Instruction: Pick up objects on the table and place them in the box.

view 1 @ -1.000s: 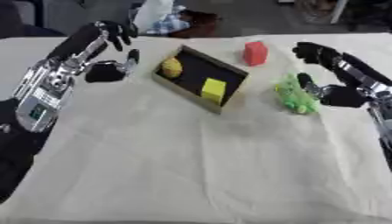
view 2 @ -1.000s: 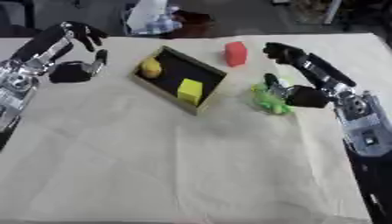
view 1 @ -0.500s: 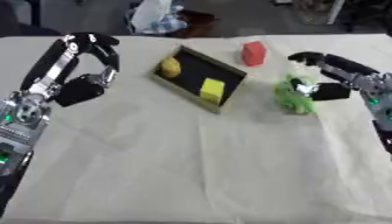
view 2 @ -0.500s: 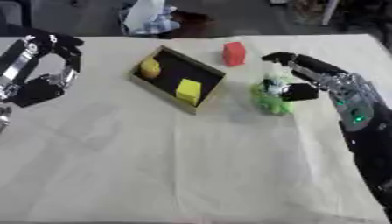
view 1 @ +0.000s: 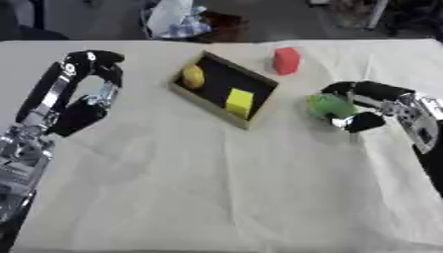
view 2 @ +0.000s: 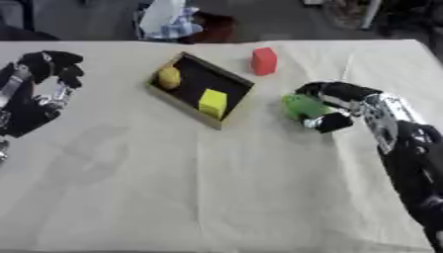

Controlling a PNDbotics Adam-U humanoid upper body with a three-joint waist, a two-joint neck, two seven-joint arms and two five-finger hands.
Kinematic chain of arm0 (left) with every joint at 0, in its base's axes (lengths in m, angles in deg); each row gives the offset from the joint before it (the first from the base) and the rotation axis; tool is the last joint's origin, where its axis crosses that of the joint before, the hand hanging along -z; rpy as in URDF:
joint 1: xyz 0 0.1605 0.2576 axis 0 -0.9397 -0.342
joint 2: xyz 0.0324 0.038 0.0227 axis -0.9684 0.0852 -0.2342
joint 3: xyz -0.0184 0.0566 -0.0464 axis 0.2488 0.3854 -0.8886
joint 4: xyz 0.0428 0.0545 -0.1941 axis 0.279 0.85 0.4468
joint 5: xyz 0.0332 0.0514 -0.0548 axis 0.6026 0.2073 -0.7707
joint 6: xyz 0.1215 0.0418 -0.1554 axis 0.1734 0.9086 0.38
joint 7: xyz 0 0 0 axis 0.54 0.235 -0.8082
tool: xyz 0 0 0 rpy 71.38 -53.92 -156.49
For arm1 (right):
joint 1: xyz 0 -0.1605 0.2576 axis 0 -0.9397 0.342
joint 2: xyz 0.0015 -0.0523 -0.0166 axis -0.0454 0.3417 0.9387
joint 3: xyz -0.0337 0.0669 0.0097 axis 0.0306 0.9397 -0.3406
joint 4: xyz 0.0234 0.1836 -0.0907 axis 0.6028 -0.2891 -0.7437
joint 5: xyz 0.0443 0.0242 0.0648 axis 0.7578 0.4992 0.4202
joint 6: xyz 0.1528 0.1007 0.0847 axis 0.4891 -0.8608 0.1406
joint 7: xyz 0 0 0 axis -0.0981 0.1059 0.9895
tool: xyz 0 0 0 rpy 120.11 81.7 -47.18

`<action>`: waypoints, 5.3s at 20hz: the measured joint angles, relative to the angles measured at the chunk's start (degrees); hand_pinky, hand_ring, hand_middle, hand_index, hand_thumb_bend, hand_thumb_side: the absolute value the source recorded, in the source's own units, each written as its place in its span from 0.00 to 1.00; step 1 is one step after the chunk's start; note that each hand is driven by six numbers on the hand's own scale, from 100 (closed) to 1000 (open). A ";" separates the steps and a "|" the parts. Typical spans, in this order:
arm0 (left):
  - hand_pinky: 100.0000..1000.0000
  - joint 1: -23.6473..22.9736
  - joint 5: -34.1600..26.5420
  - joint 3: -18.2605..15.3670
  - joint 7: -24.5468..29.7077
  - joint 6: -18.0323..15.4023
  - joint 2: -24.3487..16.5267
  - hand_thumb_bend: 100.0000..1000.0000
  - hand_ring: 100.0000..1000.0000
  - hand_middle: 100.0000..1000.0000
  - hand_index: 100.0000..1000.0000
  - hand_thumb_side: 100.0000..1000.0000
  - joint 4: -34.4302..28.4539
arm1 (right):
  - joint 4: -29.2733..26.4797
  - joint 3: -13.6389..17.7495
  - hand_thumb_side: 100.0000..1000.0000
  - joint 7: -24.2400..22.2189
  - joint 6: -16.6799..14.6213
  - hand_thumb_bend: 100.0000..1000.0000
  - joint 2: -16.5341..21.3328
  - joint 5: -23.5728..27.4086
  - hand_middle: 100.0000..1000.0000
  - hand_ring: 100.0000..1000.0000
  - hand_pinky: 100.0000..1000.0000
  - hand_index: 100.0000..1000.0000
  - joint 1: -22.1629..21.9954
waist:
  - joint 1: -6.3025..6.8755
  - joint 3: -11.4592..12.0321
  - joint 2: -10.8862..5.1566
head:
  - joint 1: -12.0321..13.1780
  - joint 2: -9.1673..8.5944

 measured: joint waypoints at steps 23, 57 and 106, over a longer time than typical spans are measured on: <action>0.74 0.21 -2.21 0.73 0.91 -1.36 5.24 0.00 0.50 0.52 0.75 0.66 -0.11 | -0.69 1.01 0.11 9.62 -1.88 0.00 -16.40 0.84 0.46 0.55 0.76 0.93 16.12 | 0.02 4.08 0.65 | -2.85 0.00; 0.75 0.90 -2.84 1.81 2.31 -1.43 7.23 0.00 0.50 0.52 0.75 0.67 -0.03 | 7.84 8.44 0.76 8.26 12.19 0.00 -24.68 -19.50 1.00 0.94 0.90 1.00 16.23 | 0.03 6.66 1.36 | -6.37 -0.06; 0.76 0.40 -2.25 1.87 2.64 -1.90 8.23 0.00 0.50 0.52 0.75 0.73 0.36 | 17.67 22.12 0.58 26.81 37.75 0.00 -6.15 -2.14 0.99 0.98 1.00 1.00 19.63 | 0.00 11.87 5.15 | -12.52 -4.04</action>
